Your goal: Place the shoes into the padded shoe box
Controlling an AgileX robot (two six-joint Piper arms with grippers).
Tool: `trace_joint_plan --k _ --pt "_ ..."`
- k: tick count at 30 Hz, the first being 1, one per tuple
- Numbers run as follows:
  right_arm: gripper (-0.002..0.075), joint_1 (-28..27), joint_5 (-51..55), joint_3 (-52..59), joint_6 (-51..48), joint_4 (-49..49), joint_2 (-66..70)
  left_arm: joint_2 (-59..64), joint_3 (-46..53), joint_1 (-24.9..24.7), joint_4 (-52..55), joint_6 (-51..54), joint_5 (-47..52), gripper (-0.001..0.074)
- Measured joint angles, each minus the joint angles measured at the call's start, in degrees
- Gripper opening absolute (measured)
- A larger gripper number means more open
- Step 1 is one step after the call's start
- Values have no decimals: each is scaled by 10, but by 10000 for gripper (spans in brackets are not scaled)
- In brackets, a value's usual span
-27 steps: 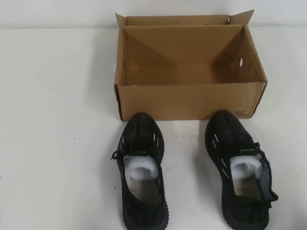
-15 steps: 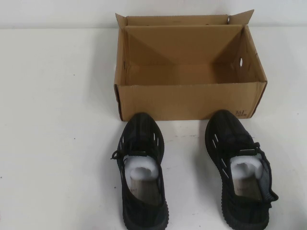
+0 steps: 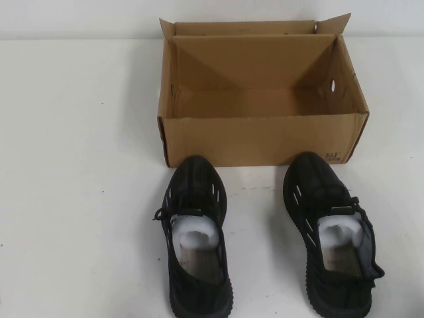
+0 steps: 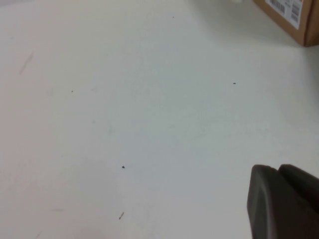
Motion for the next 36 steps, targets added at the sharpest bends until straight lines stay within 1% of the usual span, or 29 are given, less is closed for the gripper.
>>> trace_joint_plan --k 4,8,13,17,21,23,24,27,30,32,36 --pt "-7 0 0 0 0 -46 0 0 0 0 0 0 0 -4" --pt "-7 0 -15 0 8 -37 0 0 0 0 0 0 0 -4" --pt "-7 0 -81 0 57 131 0 0 0 0 0 0 0 -4" --pt "-7 0 -113 0 58 261 0 0 0 0 0 0 0 -4" --pt "-7 0 -142 0 58 355 0 0 0 0 0 0 0 -4" --pt "-7 0 -149 0 58 428 0 0 0 0 0 0 0 -4" --pt "-7 0 -154 0 54 445 0 0 0 0 0 0 0 -4" --pt "-7 0 -179 0 48 454 0 0 0 0 0 0 0 -4" --pt "-7 0 -192 -1 53 506 0 0 0 0 0 0 0 -4" --pt "-7 0 -165 -10 50 527 0 0 0 0 0 0 0 -4" --pt "-5 0 -66 -67 47 514 26 0 0 0 0 0 0 -4"
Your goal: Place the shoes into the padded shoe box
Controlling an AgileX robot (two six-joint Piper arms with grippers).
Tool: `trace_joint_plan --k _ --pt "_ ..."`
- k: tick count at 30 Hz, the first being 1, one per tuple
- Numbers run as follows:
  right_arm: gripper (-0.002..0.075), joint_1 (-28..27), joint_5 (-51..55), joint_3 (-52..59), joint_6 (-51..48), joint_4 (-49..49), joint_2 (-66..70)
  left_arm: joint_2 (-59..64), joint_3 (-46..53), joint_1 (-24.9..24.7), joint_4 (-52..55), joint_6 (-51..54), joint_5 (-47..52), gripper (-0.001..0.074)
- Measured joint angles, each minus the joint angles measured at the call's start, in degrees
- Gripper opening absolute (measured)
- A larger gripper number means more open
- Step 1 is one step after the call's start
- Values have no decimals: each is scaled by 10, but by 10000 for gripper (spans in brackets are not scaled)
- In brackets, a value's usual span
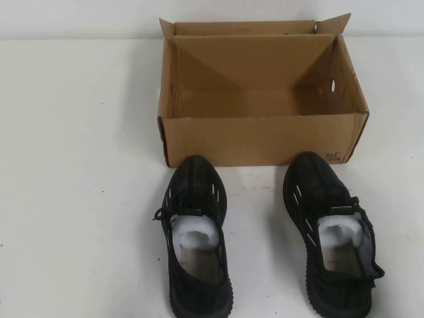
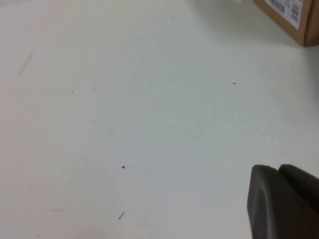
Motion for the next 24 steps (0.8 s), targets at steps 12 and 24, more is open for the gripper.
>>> trace_joint_plan --k 12,24 --pt "-6 0 387 -316 -30 -229 344 0 0 0 0 0 0 -4" --pt "-5 22 520 -495 -382 -88 600 0 0 0 0 0 0 -4"
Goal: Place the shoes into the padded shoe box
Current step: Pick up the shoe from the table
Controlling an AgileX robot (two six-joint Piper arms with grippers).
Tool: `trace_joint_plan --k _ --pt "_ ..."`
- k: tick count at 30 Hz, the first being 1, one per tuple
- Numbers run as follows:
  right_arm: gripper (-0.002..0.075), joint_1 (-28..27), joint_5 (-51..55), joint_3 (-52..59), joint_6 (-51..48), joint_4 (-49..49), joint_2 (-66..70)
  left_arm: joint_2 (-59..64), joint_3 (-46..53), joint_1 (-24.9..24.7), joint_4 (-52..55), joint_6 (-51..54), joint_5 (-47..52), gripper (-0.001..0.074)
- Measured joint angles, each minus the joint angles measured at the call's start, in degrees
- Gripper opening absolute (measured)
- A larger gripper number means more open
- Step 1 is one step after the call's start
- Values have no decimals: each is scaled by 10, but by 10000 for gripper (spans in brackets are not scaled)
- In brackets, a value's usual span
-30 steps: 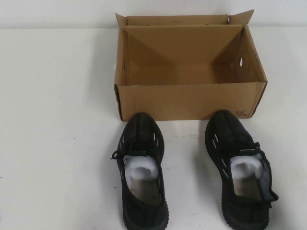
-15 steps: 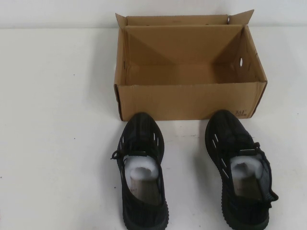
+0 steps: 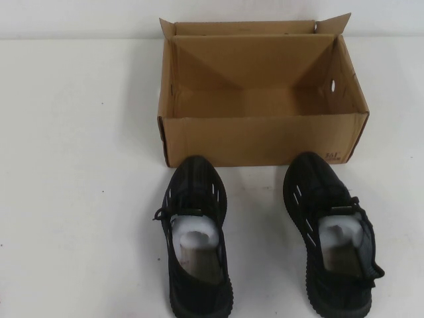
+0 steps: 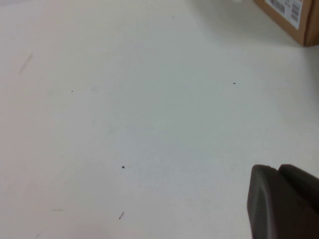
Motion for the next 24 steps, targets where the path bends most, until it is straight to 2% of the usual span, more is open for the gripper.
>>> trace_joint_plan --k 3,8,10,13,18,24 --pt "-5 66 4 -25 -32 -10 34 0 0 0 0 0 0 -4" --pt "6 201 4 -76 -34 -120 78 0 0 0 0 0 0 -4" --pt "41 249 4 -92 -34 -174 90 0 0 0 0 0 0 -4" --pt "139 310 3 -109 -34 -240 105 0 0 0 0 0 0 -4" --pt "341 338 -12 -112 -38 -324 134 0 0 0 0 0 0 -4" --pt "358 337 -46 -112 -50 -376 167 0 0 0 0 0 0 -4"
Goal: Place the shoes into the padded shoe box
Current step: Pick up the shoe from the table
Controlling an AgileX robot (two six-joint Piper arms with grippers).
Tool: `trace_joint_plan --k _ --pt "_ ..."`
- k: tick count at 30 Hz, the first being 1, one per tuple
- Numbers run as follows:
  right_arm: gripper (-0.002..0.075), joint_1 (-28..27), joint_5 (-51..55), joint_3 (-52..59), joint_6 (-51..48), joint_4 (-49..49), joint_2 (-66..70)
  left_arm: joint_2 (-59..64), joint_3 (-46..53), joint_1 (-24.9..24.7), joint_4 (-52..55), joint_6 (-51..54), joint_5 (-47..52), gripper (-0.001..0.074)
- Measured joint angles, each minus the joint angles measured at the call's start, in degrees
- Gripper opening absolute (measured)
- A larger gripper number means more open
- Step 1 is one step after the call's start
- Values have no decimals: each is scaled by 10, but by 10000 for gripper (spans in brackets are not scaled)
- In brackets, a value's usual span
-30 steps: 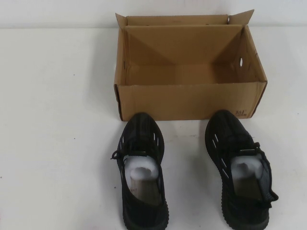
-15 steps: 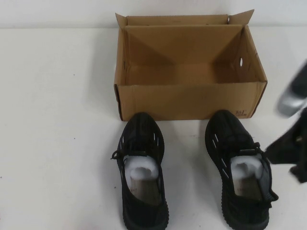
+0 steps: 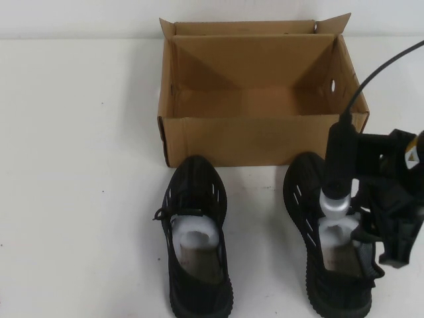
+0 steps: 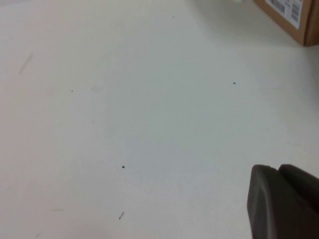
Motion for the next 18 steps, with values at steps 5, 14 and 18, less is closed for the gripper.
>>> trace_joint_plan --k 5,14,18 --pt "358 0 -42 -1 -34 -14 24 0 0 0 0 0 0 -4" --pt "357 0 -65 -1 -57 -32 59 0 0 0 0 0 0 -4" --pt "355 0 -77 -1 -57 -42 70 0 0 0 0 0 0 -4"
